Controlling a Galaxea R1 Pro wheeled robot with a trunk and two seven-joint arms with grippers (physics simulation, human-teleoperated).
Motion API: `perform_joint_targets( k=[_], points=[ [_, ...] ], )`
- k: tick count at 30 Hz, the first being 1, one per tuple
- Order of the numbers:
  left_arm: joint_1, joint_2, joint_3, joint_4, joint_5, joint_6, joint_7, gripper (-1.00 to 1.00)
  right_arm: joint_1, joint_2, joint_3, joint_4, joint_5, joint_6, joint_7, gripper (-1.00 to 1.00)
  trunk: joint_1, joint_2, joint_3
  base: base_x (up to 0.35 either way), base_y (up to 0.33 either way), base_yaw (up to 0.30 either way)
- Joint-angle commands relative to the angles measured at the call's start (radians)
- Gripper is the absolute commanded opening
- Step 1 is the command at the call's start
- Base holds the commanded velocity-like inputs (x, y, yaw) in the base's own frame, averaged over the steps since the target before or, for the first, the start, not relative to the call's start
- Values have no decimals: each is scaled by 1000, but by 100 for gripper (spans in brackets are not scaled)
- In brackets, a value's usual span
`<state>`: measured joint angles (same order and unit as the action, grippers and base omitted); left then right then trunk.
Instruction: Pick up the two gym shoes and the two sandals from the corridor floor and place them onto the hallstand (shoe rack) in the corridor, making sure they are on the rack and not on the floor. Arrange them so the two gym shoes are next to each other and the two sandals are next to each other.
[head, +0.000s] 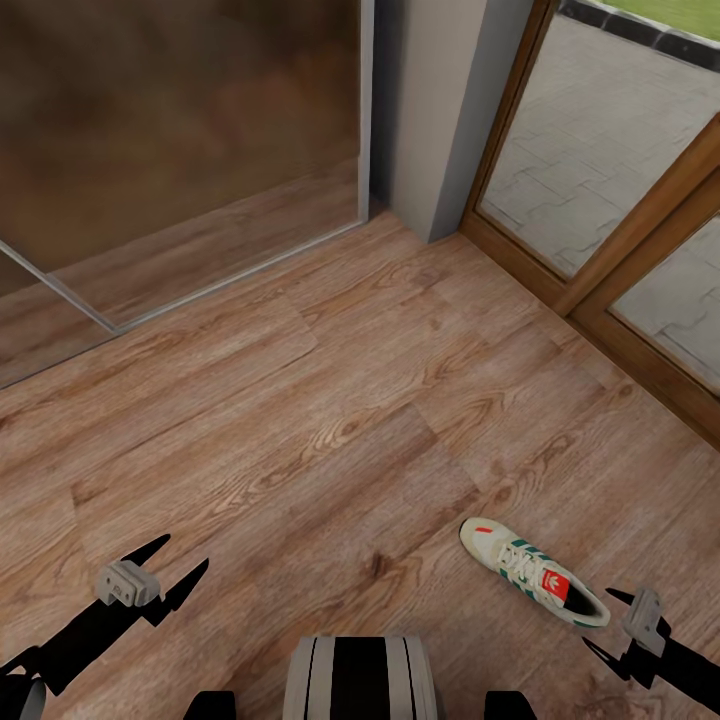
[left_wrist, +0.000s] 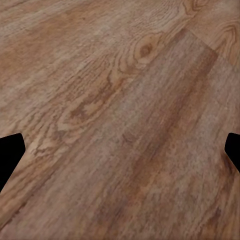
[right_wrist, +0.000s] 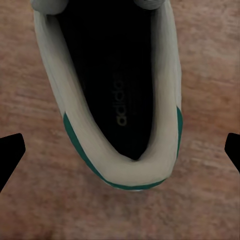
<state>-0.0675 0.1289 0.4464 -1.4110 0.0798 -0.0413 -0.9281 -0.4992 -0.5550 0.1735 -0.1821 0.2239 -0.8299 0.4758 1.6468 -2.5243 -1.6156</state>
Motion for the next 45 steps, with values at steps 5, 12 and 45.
perform_joint_targets(
  k=[5,12,45],
  points=[
    [0,0,0,1,0,0,0,100,-2,0,0,-1,0,0,0,100,0,0,0,0,0,0],
    [0,0,0,4,0,0,0,100,-4,1,0,-12,0,0,0,100,0,0,0,0,0,0],
    [0,-1,0,7,0,0,0,100,-7,7,0,-41,0,1,0,100,0,0,0,0,0,0]
  ],
)
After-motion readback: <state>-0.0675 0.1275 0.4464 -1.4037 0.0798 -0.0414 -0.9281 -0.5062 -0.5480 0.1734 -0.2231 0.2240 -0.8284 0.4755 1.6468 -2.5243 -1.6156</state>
